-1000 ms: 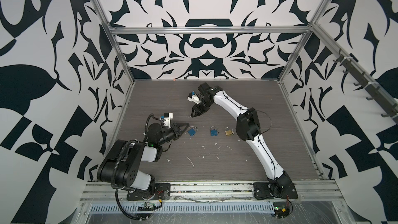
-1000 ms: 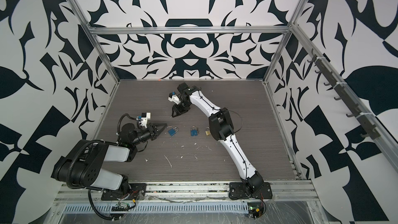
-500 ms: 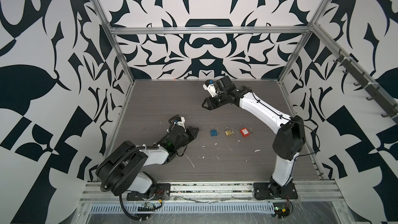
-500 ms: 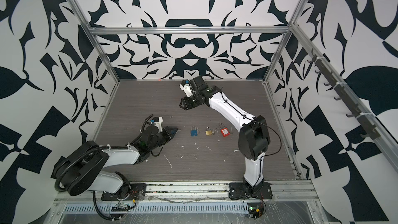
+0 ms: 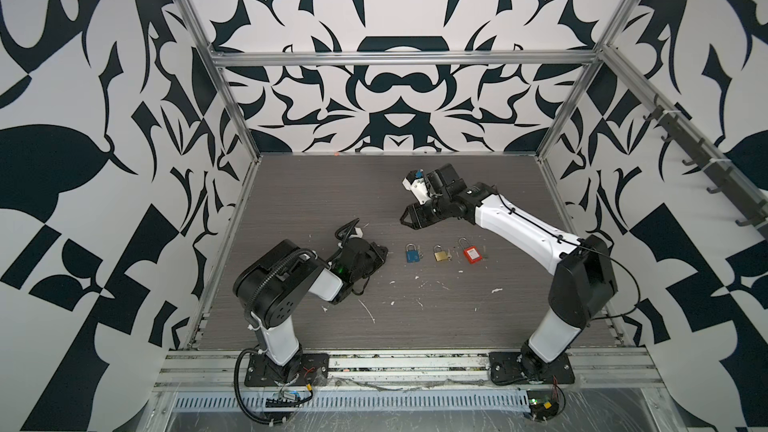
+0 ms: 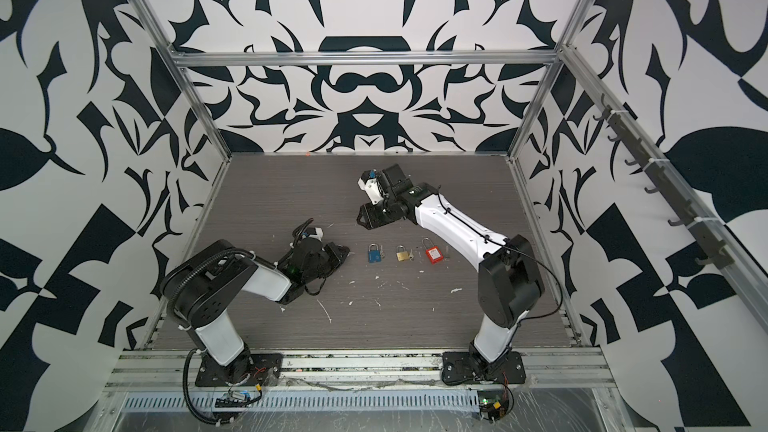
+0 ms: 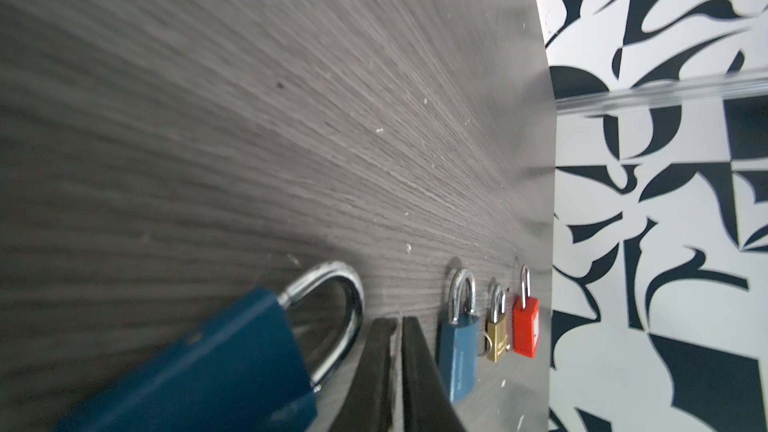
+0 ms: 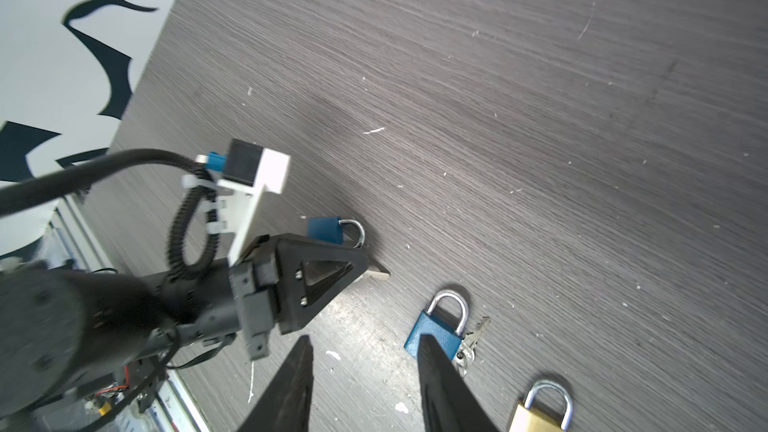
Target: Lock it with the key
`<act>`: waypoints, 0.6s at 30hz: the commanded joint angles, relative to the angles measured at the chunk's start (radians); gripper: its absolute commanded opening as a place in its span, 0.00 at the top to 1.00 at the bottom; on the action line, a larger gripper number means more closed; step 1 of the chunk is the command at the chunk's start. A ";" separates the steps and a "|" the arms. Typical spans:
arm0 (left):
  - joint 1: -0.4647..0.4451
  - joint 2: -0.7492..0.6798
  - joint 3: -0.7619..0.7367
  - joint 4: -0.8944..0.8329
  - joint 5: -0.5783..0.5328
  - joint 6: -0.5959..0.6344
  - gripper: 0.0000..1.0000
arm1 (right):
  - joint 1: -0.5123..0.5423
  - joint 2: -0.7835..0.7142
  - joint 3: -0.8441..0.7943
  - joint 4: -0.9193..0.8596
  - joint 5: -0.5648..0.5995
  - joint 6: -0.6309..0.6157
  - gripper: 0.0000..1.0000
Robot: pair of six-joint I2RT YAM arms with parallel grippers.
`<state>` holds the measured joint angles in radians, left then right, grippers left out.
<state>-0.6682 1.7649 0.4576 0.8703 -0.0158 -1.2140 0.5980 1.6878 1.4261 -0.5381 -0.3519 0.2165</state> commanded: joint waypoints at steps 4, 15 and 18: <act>-0.006 -0.013 -0.010 -0.014 -0.039 -0.019 0.60 | 0.003 -0.056 -0.045 0.035 0.020 0.012 0.56; -0.007 -0.399 0.000 -0.375 -0.121 0.074 0.30 | -0.007 -0.133 -0.121 0.027 0.119 0.018 0.57; -0.010 -0.591 0.108 -0.655 -0.202 0.231 0.02 | -0.016 -0.209 -0.194 0.057 0.195 0.018 0.56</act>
<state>-0.6739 1.2907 0.4747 0.4953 -0.1188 -1.1221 0.5896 1.5677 1.2667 -0.5125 -0.2386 0.2310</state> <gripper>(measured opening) 0.912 0.436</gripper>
